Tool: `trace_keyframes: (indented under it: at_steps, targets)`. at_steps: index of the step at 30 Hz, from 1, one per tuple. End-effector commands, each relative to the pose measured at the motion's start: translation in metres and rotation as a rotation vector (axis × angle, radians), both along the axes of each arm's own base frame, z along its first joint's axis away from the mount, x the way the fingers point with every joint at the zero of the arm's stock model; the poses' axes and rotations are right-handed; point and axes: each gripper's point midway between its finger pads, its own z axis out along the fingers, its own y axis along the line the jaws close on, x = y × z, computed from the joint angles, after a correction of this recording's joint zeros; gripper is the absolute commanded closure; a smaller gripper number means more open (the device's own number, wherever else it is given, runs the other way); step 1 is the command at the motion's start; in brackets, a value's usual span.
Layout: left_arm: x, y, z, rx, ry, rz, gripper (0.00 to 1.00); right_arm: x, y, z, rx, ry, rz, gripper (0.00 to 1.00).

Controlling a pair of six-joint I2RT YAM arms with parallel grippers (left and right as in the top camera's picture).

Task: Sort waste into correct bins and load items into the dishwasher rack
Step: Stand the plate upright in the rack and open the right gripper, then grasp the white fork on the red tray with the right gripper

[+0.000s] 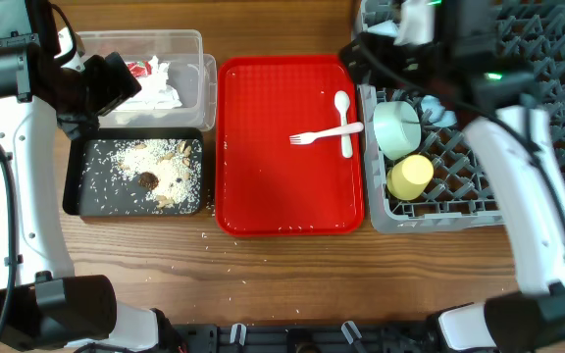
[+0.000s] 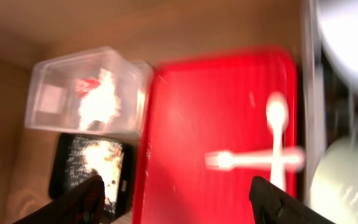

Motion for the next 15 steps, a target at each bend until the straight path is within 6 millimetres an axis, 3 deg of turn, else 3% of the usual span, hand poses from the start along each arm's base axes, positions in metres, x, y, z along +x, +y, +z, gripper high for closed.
trace_keyframes:
  at_steps: [1,5,11,15]
  targets:
    - [-0.002,-0.001,-0.004,-0.005,0.016,-0.014,0.1,-0.003,0.003,-0.084,-0.08,0.264,-0.44,0.25]
    - [-0.003,-0.001,-0.005,-0.006,0.02,-0.014,0.09,-0.003,0.014,-0.157,-0.168,0.408,-0.532,0.36]
    - [-0.003,-0.001,-0.005,-0.006,0.02,-0.014,0.09,-0.008,0.012,-0.244,-0.284,0.562,-0.568,0.44]
    - [-0.003,-0.001,-0.005,-0.006,0.023,-0.014,0.09,-0.009,0.011,-0.273,-0.317,0.597,-0.569,0.5]
